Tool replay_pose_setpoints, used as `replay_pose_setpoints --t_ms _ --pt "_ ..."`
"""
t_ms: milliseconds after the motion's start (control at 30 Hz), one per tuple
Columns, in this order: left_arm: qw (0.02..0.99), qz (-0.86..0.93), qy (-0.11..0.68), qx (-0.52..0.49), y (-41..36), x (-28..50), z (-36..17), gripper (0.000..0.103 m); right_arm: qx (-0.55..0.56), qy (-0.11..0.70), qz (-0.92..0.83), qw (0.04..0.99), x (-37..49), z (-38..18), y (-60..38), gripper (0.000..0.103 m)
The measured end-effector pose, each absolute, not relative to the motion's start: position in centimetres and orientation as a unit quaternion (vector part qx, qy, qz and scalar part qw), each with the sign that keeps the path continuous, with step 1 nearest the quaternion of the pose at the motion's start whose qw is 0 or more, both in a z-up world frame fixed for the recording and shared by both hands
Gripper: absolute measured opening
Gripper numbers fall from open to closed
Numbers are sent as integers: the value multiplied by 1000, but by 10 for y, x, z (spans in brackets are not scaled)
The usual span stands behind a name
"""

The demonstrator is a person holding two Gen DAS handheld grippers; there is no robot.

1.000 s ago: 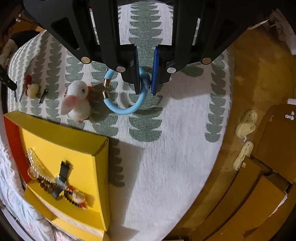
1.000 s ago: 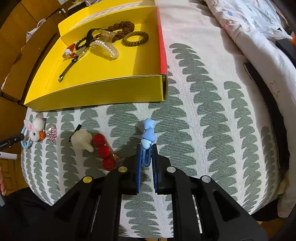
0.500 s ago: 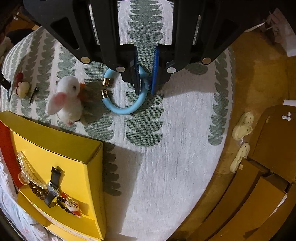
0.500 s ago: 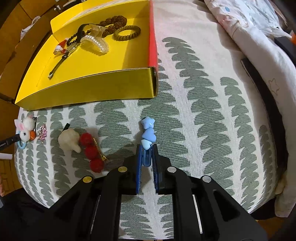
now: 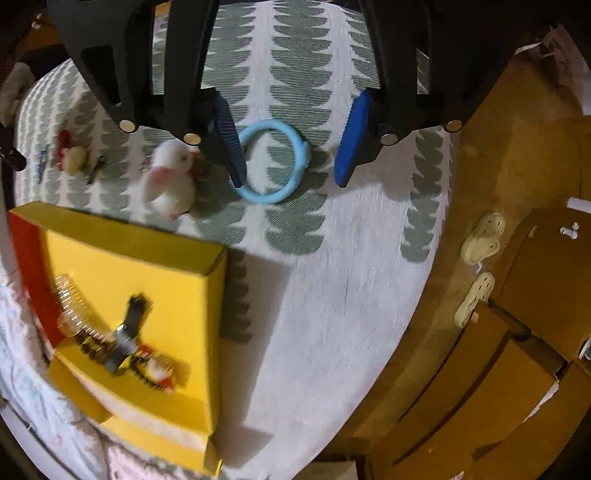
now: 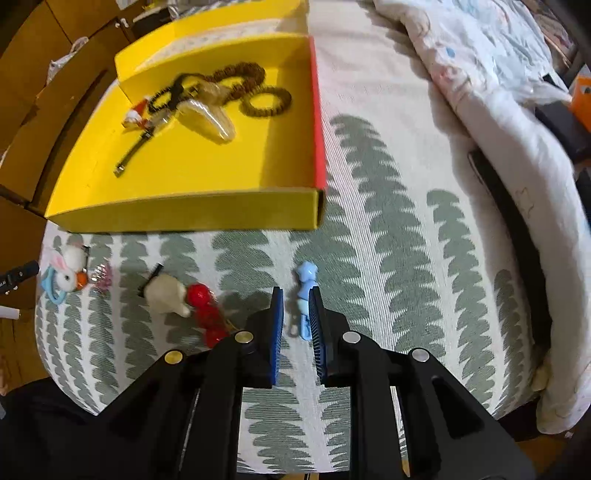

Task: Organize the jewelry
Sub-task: 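Open both tools to drop the bangle and clip onto the bedspread, then move both open tools back over the jewelry box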

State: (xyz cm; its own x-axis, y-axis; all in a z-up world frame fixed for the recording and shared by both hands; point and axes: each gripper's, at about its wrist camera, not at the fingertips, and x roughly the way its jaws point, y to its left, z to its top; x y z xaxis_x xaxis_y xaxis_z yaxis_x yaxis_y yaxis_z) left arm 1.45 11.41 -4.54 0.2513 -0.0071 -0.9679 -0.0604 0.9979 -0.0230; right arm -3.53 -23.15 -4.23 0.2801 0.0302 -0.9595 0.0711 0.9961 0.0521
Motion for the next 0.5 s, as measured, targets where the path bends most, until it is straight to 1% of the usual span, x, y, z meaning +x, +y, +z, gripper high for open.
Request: replay_pose_setpoints --t_ms 67,200,300,500 --pt "800 15 599 -27 109 14 -38 59 40 596 -9 802 -34 -37 -227 21" --pt "816 -11 577 -25 98 13 -22 61 38 588 -1 808 -37 -29 -222 25" --pt "826 -35 562 -21 91 16 -15 67 41 582 4 812 -35 -24 -219 32" --pt "845 -63 531 -8 67 15 -2 68 58 566 14 822 -26 -16 -213 34"
